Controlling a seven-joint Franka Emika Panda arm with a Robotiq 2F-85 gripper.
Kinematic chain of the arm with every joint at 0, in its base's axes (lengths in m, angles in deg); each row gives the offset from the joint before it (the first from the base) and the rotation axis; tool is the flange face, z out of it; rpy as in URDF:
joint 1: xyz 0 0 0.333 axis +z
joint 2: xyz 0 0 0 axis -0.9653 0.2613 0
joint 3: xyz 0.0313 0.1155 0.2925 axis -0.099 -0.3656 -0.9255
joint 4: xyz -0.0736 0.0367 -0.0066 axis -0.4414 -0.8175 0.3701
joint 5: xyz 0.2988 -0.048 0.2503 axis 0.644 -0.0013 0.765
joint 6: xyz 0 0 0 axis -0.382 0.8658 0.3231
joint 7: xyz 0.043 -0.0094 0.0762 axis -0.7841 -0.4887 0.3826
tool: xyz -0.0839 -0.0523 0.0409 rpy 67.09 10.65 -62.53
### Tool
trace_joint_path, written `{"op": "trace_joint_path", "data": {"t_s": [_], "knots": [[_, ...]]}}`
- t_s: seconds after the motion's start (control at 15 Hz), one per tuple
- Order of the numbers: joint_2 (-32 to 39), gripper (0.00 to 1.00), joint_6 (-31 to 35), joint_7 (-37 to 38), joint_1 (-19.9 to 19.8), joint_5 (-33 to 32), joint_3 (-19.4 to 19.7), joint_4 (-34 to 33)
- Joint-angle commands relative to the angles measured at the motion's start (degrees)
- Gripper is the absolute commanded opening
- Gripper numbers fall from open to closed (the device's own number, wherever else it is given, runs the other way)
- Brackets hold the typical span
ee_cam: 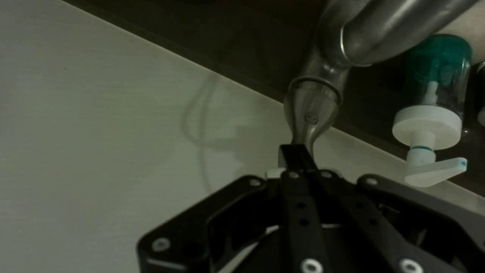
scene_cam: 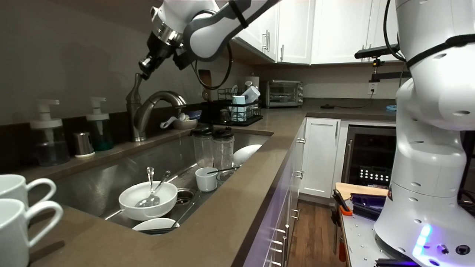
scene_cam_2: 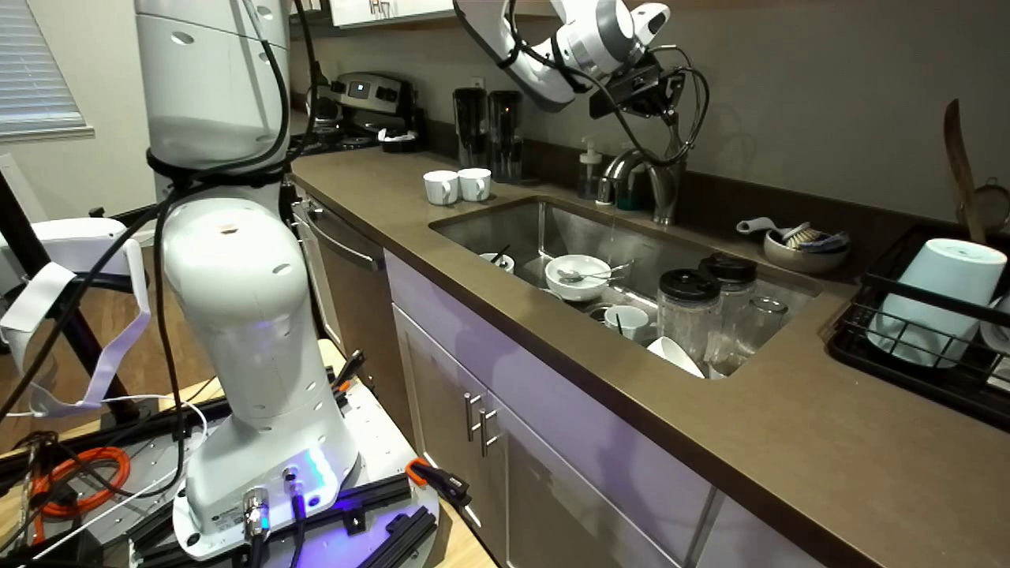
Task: Open the tap
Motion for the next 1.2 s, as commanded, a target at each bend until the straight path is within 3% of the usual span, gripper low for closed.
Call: {"op": "trace_joint_path", "data": {"t_s": [0.0, 0.4, 0.8, 1.13], "knots": [[4.16, 0.04, 1.29, -2.34, -0.72, 3.01, -1.19, -5.26], [6.82, 0.04, -0.05, -3.11, -1.01, 6.24, -1.66, -9.37], [-0.5, 0.04, -1.56, 3.96, 1.41, 2.93, 0.49, 1.34], [-8.33, 0.03, -2.32, 15.91, 4.39, -7.11, 3.77, 10.93]]}}
